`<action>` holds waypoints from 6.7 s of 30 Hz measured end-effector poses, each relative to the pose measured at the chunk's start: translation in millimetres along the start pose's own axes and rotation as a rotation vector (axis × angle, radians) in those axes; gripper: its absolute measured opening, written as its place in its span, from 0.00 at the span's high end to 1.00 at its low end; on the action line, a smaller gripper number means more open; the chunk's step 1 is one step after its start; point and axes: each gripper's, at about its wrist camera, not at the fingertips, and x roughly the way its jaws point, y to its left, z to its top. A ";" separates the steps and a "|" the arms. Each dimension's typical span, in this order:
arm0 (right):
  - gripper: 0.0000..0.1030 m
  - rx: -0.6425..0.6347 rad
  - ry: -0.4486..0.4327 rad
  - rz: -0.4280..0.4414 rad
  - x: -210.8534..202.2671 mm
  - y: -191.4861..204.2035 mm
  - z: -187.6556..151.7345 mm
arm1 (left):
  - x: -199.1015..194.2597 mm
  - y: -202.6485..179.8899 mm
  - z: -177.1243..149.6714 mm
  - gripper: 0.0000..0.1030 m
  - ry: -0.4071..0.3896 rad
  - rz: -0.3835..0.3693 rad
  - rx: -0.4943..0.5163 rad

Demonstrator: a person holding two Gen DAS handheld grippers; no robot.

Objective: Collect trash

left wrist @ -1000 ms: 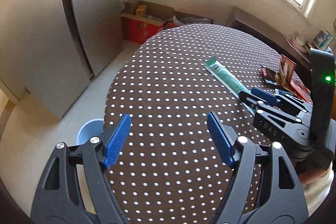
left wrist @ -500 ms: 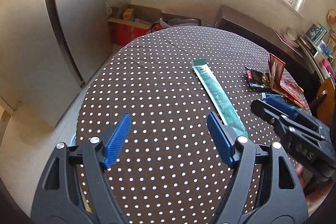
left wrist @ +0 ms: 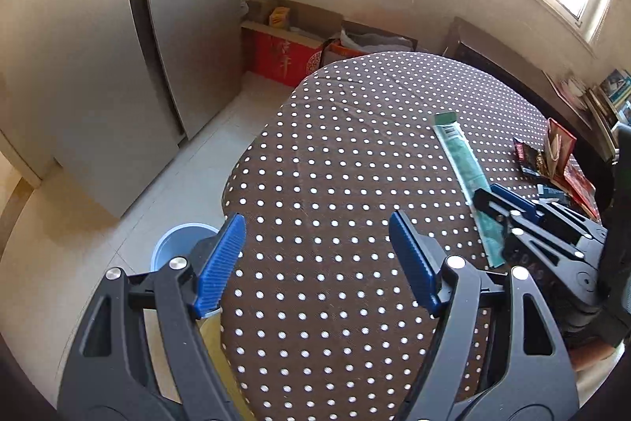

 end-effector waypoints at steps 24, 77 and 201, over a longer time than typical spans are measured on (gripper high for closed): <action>0.94 0.375 -0.266 -0.048 -142.6 -144.1 -62.3 | -1.2 -141.0 18.7 0.23 0.024 -0.227 0.246; 0.94 0.096 -0.365 0.209 -118.6 57.3 28.8 | -65.1 85.6 54.0 0.91 -0.174 0.033 -0.019; 0.90 0.397 -0.046 -0.087 -69.8 -179.3 -48.4 | 32.8 -173.4 23.9 0.13 0.028 -0.419 0.526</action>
